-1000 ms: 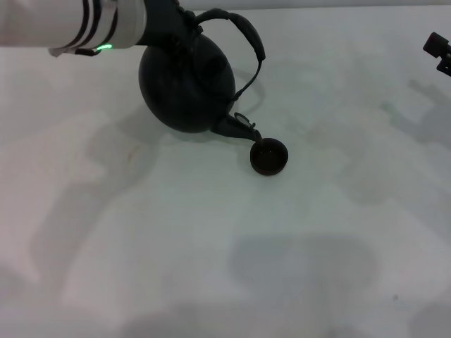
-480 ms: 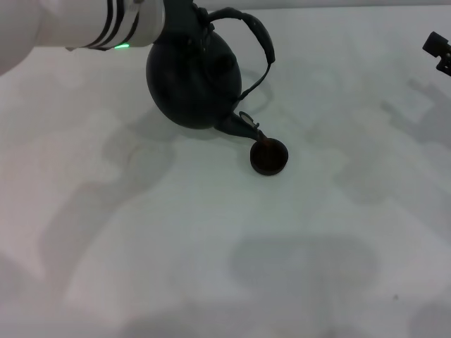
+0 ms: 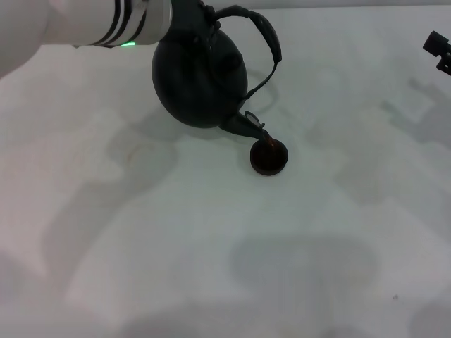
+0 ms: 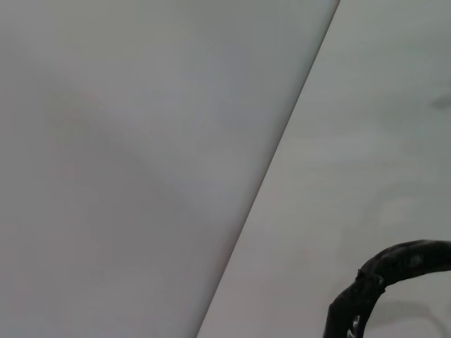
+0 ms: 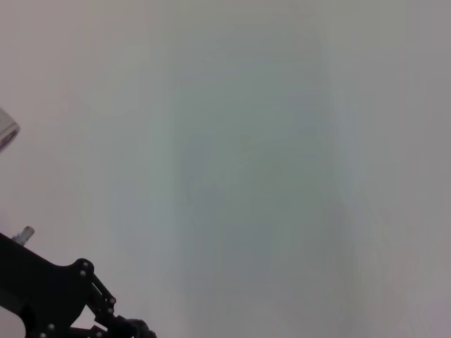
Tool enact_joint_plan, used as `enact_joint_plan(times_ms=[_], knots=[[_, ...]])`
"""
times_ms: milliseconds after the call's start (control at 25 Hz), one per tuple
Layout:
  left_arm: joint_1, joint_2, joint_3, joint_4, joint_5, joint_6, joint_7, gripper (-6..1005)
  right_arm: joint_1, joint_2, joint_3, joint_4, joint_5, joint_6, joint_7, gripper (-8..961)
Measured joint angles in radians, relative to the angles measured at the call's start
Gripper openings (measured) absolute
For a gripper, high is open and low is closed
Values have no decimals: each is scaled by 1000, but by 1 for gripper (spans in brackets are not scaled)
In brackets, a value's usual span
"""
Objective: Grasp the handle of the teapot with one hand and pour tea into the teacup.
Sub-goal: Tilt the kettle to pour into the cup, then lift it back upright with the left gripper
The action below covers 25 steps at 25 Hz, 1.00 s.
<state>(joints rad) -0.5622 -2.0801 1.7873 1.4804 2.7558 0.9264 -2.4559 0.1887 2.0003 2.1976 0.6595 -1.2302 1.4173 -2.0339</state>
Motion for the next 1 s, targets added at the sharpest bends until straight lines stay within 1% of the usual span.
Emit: enact_joint_plan(times_ms=[1000], knots=[[4, 0, 3, -2, 24, 9, 0, 135, 0, 0, 4, -9, -2, -8, -5, 842]])
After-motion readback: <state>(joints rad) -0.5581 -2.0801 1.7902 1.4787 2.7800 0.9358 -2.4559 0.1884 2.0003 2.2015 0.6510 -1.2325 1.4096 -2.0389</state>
